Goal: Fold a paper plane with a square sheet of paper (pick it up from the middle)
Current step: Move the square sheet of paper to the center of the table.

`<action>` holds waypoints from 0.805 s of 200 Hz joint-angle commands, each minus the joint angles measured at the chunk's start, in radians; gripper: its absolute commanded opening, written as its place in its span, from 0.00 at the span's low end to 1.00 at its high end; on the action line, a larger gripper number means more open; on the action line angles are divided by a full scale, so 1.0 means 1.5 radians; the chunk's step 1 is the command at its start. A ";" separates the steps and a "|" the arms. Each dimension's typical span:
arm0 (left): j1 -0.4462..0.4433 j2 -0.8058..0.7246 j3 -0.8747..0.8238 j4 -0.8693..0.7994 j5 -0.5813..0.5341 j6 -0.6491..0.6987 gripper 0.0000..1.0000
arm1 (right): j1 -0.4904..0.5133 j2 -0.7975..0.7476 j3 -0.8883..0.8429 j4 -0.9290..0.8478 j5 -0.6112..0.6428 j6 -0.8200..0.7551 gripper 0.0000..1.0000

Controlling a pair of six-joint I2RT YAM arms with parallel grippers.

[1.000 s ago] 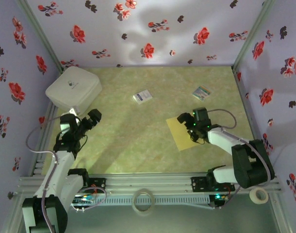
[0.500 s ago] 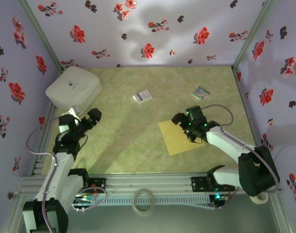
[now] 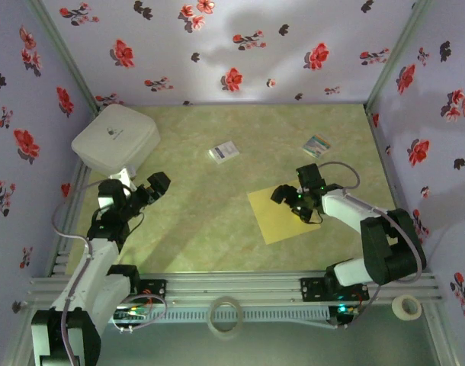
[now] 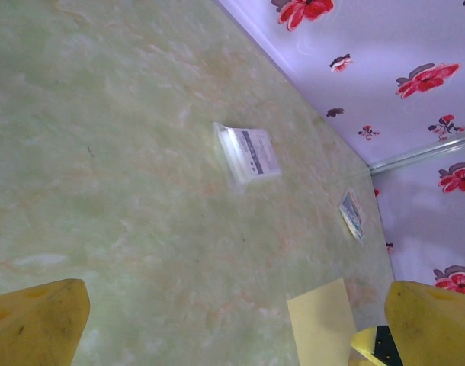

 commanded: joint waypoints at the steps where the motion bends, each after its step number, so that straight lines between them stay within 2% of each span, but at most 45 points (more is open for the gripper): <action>1: -0.003 -0.005 0.013 0.002 0.014 0.015 1.00 | 0.010 0.015 -0.019 0.018 -0.015 0.034 0.90; 40: -0.008 -0.007 0.018 -0.001 0.014 0.016 1.00 | 0.065 0.026 -0.056 0.108 0.017 0.202 0.90; 96: -0.013 -0.010 0.022 -0.019 0.013 0.021 1.00 | 0.193 0.036 -0.069 0.179 0.133 0.426 0.90; 132: -0.021 -0.003 0.032 -0.050 0.013 0.039 1.00 | 0.251 0.017 -0.065 0.154 0.212 0.496 0.90; 161: -0.027 0.010 0.042 -0.081 0.010 0.075 1.00 | 0.277 0.022 -0.066 0.195 0.217 0.534 0.88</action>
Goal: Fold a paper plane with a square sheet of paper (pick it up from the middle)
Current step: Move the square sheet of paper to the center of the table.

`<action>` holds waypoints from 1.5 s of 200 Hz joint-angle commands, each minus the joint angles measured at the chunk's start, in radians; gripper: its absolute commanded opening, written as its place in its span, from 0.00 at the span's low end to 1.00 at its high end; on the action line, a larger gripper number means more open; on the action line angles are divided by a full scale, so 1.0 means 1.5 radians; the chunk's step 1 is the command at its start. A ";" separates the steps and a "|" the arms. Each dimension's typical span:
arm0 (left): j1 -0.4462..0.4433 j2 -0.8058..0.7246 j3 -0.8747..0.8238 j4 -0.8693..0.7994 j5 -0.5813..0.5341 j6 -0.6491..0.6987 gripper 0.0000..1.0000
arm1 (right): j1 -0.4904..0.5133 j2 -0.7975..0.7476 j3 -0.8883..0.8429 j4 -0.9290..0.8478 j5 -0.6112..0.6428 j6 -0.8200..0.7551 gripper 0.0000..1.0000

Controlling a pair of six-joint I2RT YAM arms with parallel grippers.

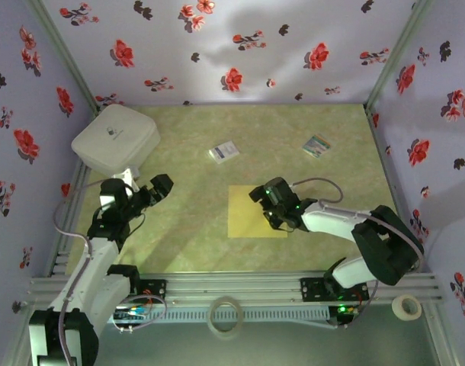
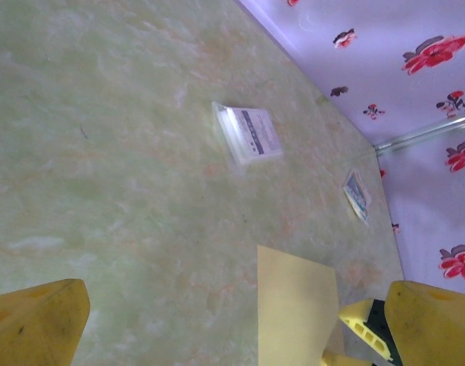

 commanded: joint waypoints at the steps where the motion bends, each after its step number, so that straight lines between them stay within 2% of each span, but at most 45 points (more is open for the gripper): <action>1: -0.007 0.009 0.028 -0.038 0.011 0.049 1.00 | 0.026 0.009 -0.016 -0.019 0.040 0.074 0.88; 17: -0.008 0.018 0.037 -0.055 0.010 0.067 1.00 | 0.044 0.004 0.024 -0.045 0.050 0.056 0.88; 59: -0.014 0.015 0.052 -0.082 0.010 0.107 1.00 | 0.048 -0.006 0.146 -0.230 0.079 -0.086 0.86; 79: -0.016 0.014 0.046 -0.070 0.015 0.106 1.00 | 0.039 -0.005 0.152 -0.246 0.080 -0.139 0.84; 118: -0.018 0.014 0.044 -0.062 0.016 0.108 1.00 | 0.013 0.006 0.145 -0.245 0.060 -0.176 0.82; 205: -0.018 0.020 0.046 -0.061 0.019 0.106 1.00 | 0.012 0.025 0.092 -0.200 0.020 -0.114 0.80; 277: -0.018 0.019 0.046 -0.064 0.020 0.105 1.00 | 0.047 0.005 0.058 -0.165 0.063 0.036 0.79; 300: -0.019 0.018 0.046 -0.066 0.020 0.105 1.00 | 0.056 -0.002 0.070 -0.155 0.073 0.044 0.79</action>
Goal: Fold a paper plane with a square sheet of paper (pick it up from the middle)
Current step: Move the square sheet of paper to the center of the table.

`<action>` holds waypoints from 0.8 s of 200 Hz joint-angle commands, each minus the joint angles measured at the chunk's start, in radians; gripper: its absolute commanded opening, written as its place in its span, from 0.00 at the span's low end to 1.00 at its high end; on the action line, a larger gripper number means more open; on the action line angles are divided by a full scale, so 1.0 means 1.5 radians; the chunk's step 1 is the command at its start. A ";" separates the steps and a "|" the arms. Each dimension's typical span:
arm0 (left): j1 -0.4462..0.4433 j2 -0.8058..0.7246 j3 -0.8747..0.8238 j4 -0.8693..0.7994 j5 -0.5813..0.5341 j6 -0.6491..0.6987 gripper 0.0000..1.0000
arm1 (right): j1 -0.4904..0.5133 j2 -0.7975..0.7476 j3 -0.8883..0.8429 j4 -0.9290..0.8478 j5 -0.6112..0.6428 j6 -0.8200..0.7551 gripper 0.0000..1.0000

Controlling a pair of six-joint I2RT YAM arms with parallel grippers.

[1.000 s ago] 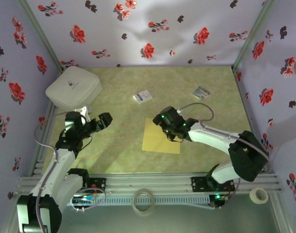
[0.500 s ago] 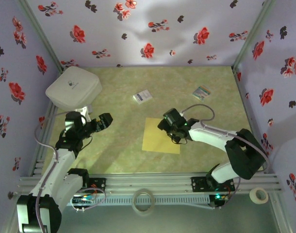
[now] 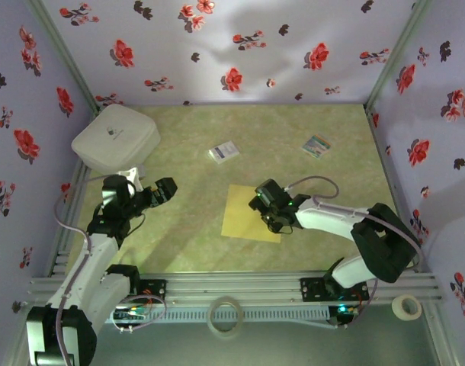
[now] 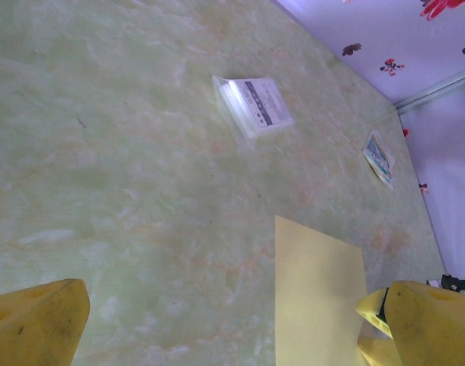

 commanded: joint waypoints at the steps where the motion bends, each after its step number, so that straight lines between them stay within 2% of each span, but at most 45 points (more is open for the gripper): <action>1: -0.005 -0.001 0.014 -0.004 0.013 0.014 1.00 | 0.013 -0.016 0.005 0.015 0.034 0.048 0.79; 40: -0.006 -0.002 0.016 -0.012 0.013 0.013 0.99 | 0.014 -0.044 0.023 -0.001 0.043 0.024 0.79; 95: -0.034 0.003 0.027 -0.021 0.007 -0.027 0.91 | 0.000 -0.138 -0.003 -0.075 0.081 -0.048 0.81; 111: -0.064 0.012 0.038 -0.031 -0.019 -0.039 0.89 | -0.015 -0.159 -0.014 -0.092 0.075 -0.069 0.82; 135: -0.131 0.045 0.071 -0.055 -0.071 -0.045 0.86 | -0.075 -0.172 -0.030 -0.098 -0.006 -0.133 0.83; 160: -0.209 0.111 0.125 -0.087 -0.122 -0.056 0.82 | -0.130 -0.178 -0.008 -0.171 -0.032 -0.220 0.84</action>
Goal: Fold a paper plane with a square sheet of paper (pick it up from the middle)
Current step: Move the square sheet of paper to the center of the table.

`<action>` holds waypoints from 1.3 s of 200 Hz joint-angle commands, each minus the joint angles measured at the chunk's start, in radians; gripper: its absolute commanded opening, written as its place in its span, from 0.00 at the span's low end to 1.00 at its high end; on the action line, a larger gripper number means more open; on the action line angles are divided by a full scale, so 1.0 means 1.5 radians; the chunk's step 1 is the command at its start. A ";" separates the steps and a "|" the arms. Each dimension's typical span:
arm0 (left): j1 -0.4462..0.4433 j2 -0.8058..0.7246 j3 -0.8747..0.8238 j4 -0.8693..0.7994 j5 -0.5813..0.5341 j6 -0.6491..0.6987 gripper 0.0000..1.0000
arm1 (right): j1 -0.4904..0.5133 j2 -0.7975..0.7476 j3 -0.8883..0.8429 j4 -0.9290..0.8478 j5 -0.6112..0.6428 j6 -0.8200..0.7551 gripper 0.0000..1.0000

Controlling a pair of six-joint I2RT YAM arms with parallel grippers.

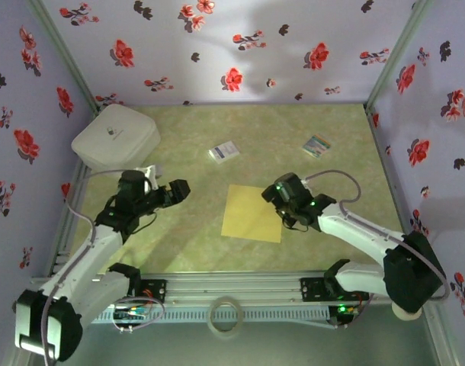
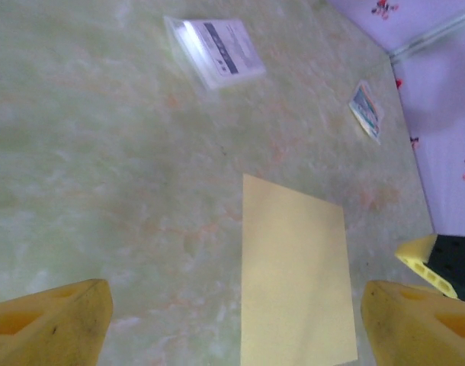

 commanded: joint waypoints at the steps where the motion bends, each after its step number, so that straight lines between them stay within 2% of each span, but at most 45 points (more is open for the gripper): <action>1: -0.062 0.051 0.060 -0.042 -0.062 -0.019 0.81 | -0.039 -0.013 0.008 -0.087 -0.034 -0.111 0.84; 36: -0.179 0.175 0.166 -0.121 -0.137 -0.029 0.76 | -0.123 -0.012 0.035 -0.161 -0.059 -0.188 0.88; 72: -0.297 0.343 0.326 -0.248 -0.223 -0.038 0.73 | -0.171 -0.042 0.023 -0.168 -0.055 -0.227 0.91; 123: -0.410 0.625 0.604 -0.387 -0.250 -0.028 0.76 | -0.242 -0.115 -0.027 -0.160 -0.069 -0.225 0.93; 149: -0.432 0.741 0.727 -0.484 -0.272 -0.020 0.80 | -0.253 -0.150 -0.058 -0.141 -0.088 -0.212 0.94; 166: -0.437 0.783 0.765 -0.506 -0.279 -0.027 0.82 | -0.256 -0.164 -0.077 -0.121 -0.102 -0.205 0.95; 213: -0.441 0.829 0.805 -0.535 -0.278 -0.026 0.89 | -0.257 -0.158 -0.094 -0.089 -0.123 -0.193 0.96; 260: -0.443 0.869 0.839 -0.557 -0.275 -0.015 0.90 | -0.257 -0.144 -0.089 -0.082 -0.129 -0.194 0.96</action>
